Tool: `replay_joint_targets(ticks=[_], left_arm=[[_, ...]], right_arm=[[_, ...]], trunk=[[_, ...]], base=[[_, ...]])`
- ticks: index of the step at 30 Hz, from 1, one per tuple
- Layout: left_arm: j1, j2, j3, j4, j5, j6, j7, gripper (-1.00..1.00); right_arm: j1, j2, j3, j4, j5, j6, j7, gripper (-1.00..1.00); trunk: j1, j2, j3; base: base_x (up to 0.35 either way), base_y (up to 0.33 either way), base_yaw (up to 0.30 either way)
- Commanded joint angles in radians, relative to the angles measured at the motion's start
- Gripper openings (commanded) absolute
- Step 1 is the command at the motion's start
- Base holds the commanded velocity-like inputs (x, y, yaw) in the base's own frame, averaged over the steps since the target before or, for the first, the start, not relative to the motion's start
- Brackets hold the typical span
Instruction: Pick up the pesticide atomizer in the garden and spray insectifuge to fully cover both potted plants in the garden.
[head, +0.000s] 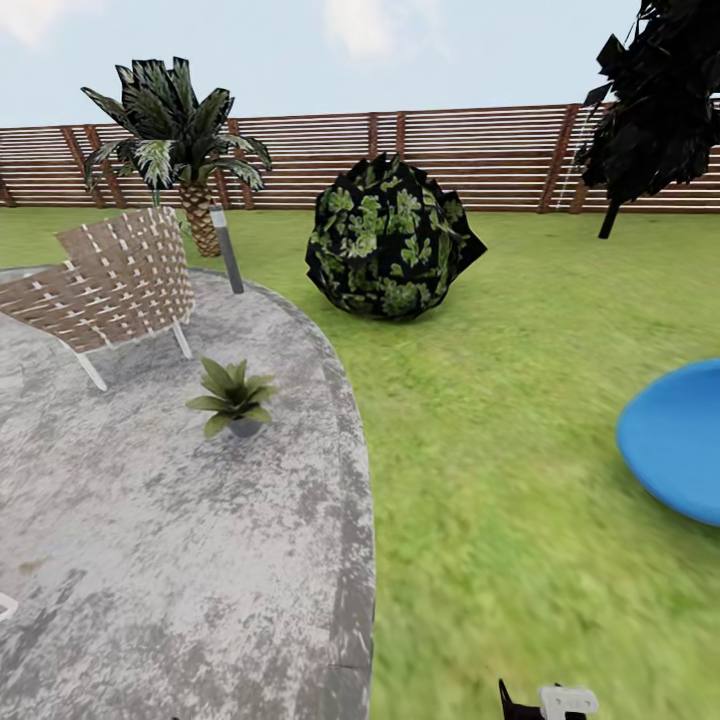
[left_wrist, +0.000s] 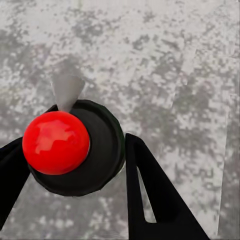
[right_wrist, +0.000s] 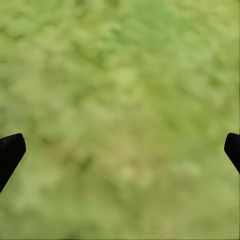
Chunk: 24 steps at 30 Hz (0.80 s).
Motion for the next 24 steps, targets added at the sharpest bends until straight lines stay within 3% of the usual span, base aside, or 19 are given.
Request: replay_joint_targets(ticks=[1,7,24], left_arm=[[0.000,0.000,0.009,0.001,-0.003,-0.002,-0.006,-1.00],[0.000,0.000,0.009,0.001,-0.003,-0.002,-0.006,-1.00],[0.000,0.000,0.009,0.001,-0.003,0.000,-0.006,-1.00]], right_arm=[[-0.001,0.000,-0.008,0.001,0.009,-0.004,-0.001,1.00],[-0.001,0.001,-0.009,0.001,0.009,-0.003,-0.002,1.00],[-0.001,0.001,-0.009,0.002,0.009,-0.003,-0.002,1.00]], trunk=[[0.000,0.000,-0.001],[0.000,0.000,-0.001],[0.000,0.000,-0.001]], base=[[0.301,0.215,0.129],[0.300,0.215,0.167],[0.299,0.217,0.004]])
